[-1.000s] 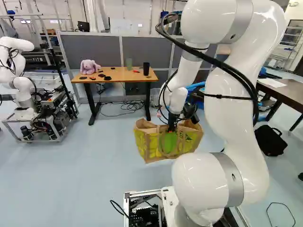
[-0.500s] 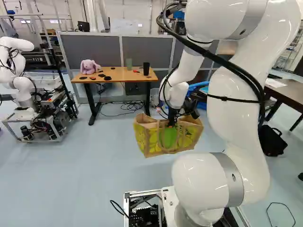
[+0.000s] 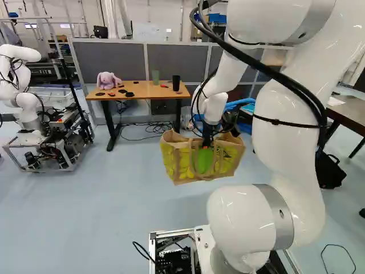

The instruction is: Pick up the bag on the ground and place it on the table

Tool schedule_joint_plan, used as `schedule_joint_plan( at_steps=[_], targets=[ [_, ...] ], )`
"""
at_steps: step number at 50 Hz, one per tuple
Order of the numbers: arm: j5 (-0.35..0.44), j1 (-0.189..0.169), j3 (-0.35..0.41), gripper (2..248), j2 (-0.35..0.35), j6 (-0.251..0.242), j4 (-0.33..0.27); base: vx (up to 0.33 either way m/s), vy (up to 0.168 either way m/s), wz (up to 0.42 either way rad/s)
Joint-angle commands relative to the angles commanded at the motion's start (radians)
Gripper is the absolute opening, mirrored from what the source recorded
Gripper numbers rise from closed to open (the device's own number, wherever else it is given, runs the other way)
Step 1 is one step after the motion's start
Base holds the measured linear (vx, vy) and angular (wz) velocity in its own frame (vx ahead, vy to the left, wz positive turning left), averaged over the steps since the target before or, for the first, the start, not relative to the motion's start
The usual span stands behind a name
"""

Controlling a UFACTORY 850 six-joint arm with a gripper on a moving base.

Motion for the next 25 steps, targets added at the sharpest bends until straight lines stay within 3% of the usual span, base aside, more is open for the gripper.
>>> schedule_joint_plan(
  at_steps=[25],
  targets=[
    [-0.091, -0.004, -0.065, 23, 0.026, 0.000, 0.000, 0.000, 0.000, 0.000]
  ],
)
